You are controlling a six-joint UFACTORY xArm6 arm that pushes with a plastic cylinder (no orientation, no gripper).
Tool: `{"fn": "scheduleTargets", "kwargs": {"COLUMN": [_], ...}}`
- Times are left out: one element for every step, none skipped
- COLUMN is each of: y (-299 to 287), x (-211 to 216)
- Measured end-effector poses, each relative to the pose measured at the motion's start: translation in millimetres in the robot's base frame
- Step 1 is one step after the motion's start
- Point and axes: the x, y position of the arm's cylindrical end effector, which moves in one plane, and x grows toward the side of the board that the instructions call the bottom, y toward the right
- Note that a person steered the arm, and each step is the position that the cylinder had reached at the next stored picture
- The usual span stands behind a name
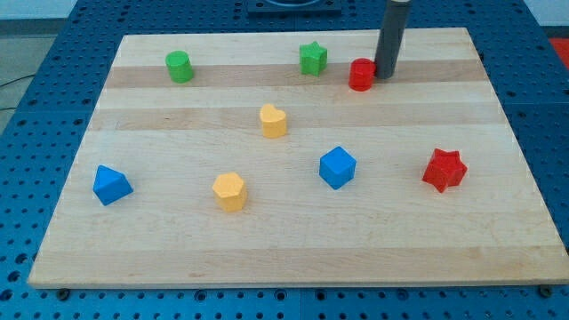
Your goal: Push the red circle parallel to the top of the blue cube
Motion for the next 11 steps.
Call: {"fn": "scheduleTargets", "kwargs": {"y": [-28.4,-2.7,50.3,29.4,16.5,16.5,-2.2,-63.2,-66.6,-62.8,-38.2], "x": [43.6,33.5,13.8,-11.9,-11.4,-14.1,-14.4,-14.8,1.9,13.1,0.3]}}
